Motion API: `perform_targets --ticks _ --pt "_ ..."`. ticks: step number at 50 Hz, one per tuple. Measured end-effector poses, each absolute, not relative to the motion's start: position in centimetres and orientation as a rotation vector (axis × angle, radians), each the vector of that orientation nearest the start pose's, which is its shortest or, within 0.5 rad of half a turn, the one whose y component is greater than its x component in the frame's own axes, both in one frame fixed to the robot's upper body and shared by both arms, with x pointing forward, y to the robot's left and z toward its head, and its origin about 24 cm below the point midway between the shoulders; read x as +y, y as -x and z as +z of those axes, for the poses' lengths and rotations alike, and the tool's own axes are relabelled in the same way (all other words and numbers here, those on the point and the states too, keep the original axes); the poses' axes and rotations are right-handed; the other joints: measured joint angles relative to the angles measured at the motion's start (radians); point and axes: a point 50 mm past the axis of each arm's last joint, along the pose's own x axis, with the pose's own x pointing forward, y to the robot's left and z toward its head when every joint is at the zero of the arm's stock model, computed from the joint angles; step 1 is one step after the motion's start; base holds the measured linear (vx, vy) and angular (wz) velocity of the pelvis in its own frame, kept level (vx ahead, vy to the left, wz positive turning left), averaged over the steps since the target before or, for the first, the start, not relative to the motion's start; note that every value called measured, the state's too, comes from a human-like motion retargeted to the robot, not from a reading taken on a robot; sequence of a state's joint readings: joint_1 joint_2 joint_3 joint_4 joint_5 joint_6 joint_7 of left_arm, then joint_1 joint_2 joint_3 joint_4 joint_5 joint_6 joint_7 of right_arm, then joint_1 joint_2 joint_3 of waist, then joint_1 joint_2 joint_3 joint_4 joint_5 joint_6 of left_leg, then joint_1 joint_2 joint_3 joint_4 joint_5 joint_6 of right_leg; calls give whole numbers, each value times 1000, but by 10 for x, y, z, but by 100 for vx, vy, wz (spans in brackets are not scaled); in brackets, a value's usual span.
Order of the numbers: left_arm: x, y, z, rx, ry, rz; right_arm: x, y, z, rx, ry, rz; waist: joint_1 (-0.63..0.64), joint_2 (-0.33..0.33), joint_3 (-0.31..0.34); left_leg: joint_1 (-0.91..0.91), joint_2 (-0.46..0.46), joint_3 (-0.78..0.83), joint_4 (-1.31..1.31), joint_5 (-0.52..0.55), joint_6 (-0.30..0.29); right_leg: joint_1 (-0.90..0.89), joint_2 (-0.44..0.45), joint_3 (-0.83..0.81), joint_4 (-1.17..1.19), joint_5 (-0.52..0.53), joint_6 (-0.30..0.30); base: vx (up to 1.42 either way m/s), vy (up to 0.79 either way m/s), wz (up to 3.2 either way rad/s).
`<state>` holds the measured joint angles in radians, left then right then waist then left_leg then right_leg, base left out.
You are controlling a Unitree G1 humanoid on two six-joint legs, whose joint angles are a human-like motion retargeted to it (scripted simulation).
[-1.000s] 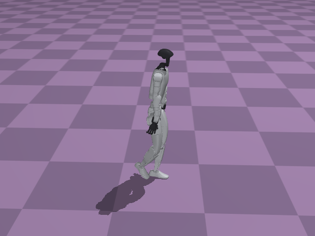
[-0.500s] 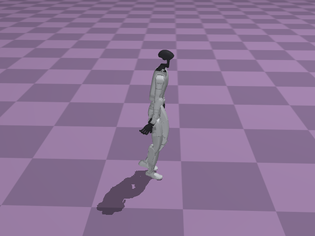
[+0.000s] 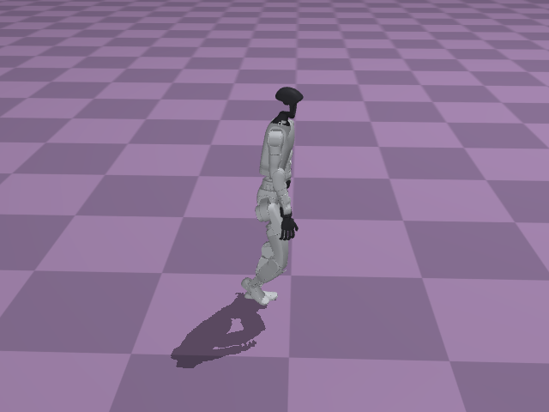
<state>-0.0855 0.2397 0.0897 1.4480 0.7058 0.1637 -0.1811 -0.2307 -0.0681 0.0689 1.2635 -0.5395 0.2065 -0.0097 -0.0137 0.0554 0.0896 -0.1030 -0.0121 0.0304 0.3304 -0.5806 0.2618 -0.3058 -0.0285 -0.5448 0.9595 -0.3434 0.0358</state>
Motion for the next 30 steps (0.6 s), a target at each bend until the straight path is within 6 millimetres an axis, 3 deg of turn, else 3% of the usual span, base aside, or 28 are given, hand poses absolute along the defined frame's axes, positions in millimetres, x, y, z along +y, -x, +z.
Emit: perform_targets --ticks 3,7,11,13,16,20,23,25,30 --pt "253 -104 -156 1423 -716 -252 -192 -136 -159 1301 647 182 -20 -20 7 2 -11 -18 -28 14 0 -113 -42 -16 27 -131 -64 17 -8 29" --pt "243 -150 -144 1239 -697 -228 -212 -87 -167 1551 624 216 -46 -56 14 29 -29 -16 -65 27 0 -218 -47 16 -54 -190 -98 27 -11 23" --pt "228 -173 -136 1120 -605 -216 -229 -38 -163 1843 629 374 -58 -69 19 82 -34 8 -98 32 0 -220 7 83 -154 -160 -177 29 -5 -5" --pt "226 -176 -135 1085 -588 -211 -228 -15 -163 1942 591 426 -44 -50 11 101 -3 29 -90 30 0 -163 32 51 -203 -159 -227 49 -13 -32" --pt "219 -169 -138 1068 -569 -236 -229 7 -160 2053 458 435 -44 -52 20 113 4 45 2 71 0 -106 54 79 -242 -117 -270 47 -24 12" --pt "217 -139 -152 1195 -584 -294 -212 10 -165 2012 284 337 -32 -57 44 40 58 84 310 226 0 30 72 74 -378 -54 -285 41 -20 20" --pt "220 -113 -161 1312 -613 -353 -201 0 -169 1934 213 258 10 -56 52 -75 84 72 595 309 0 123 85 67 -503 2 -278 32 -9 5" --pt "222 -97 -165 1367 -620 -366 -199 -13 -171 1872 225 216 47 -61 57 -130 112 97 739 256 0 170 95 71 -572 33 -280 25 -10 -20" --pt "219 -51 -174 1516 -506 -298 -201 -57 -172 1686 406 195 128 -66 53 -226 120 191 769 232 0 265 103 88 -729 124 -268 27 20 -20"
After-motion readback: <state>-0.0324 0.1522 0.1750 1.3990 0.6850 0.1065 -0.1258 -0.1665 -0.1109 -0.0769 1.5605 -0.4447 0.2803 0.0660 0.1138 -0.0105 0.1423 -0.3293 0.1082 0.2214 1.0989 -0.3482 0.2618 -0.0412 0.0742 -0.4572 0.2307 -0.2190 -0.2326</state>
